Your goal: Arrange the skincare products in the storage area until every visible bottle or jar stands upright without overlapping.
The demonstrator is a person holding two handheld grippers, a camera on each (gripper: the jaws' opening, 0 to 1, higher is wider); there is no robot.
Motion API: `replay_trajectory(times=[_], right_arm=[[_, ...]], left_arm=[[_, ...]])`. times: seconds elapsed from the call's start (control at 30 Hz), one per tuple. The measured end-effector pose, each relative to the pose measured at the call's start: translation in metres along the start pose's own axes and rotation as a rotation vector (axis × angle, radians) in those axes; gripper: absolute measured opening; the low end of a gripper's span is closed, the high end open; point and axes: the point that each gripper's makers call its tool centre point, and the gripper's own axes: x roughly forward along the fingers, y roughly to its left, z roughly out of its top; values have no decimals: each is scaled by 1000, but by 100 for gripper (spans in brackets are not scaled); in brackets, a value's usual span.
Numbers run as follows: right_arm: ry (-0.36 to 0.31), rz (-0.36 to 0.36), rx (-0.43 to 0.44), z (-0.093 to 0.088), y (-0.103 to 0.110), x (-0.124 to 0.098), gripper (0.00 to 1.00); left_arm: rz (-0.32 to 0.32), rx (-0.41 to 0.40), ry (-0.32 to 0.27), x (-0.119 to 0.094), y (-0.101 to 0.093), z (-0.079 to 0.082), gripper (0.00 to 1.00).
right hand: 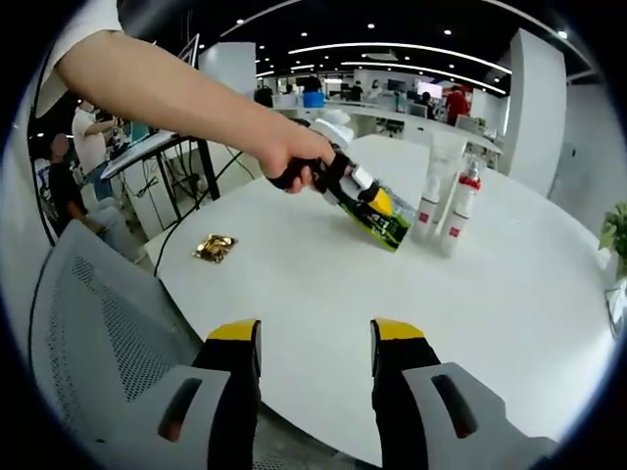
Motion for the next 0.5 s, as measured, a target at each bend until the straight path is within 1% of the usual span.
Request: replay_trajectory(times=[0.07,0.1,0.13,0.17,0.2,0.23,0.27,0.3,0.33,0.43,0.5], right_arm=[[0,-3,-1,0,-1,0,42],[0,-5,-1,0,-1,0,42],[0,-6,0,0,-1,0,42],[4,-5,3,-1,-1,0,42],[9,-4,3,-1,-1,0,42],[9,-4,0,-1,-1,0,42],[6,-4,-1,-1,-1,0,41],[5,-4,0,-1,-1,0,41],[6,-4,1,-1,-1,0,41],[7,-5,1,-1,-1,0,41],[7,-8,0,-1,-2,0,41]], left_arm=[[19,28,17,0,1,-3,45],[28,40,10,0,0,-2,46],[45,60,13,0,1,-2,48],[76,100,17,-1,4,-2,51],[100,130,14,-1,6,-1,55],[141,171,2,-2,11,1,60],[158,181,-2,-2,12,1,69],[166,189,-8,-2,13,1,74],[163,188,-4,-2,13,-1,76],[152,177,-15,-2,15,0,73],[139,169,-18,-2,13,1,72]])
